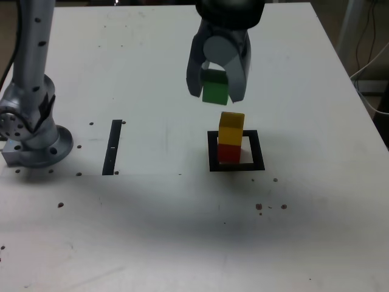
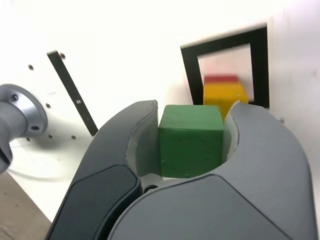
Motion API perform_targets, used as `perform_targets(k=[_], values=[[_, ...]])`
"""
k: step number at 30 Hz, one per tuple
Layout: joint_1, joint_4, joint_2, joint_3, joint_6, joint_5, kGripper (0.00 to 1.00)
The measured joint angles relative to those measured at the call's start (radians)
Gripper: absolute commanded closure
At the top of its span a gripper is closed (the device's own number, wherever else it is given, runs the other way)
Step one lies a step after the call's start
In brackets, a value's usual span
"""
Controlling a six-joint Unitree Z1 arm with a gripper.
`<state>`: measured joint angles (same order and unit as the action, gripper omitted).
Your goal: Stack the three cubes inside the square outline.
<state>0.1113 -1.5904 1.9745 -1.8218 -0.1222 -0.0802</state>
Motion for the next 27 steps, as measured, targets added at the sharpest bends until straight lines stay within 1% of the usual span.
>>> perform_targets(k=[5,8,18,27], values=[[0.046,0.0,0.001,-0.018,0.038,0.025,0.72],[0.077,0.001,0.012,-0.029,0.05,0.026,0.72],[0.063,0.002,0.055,-0.037,0.039,0.027,0.72],[0.021,0.001,0.057,-0.033,-0.003,0.039,0.72]])
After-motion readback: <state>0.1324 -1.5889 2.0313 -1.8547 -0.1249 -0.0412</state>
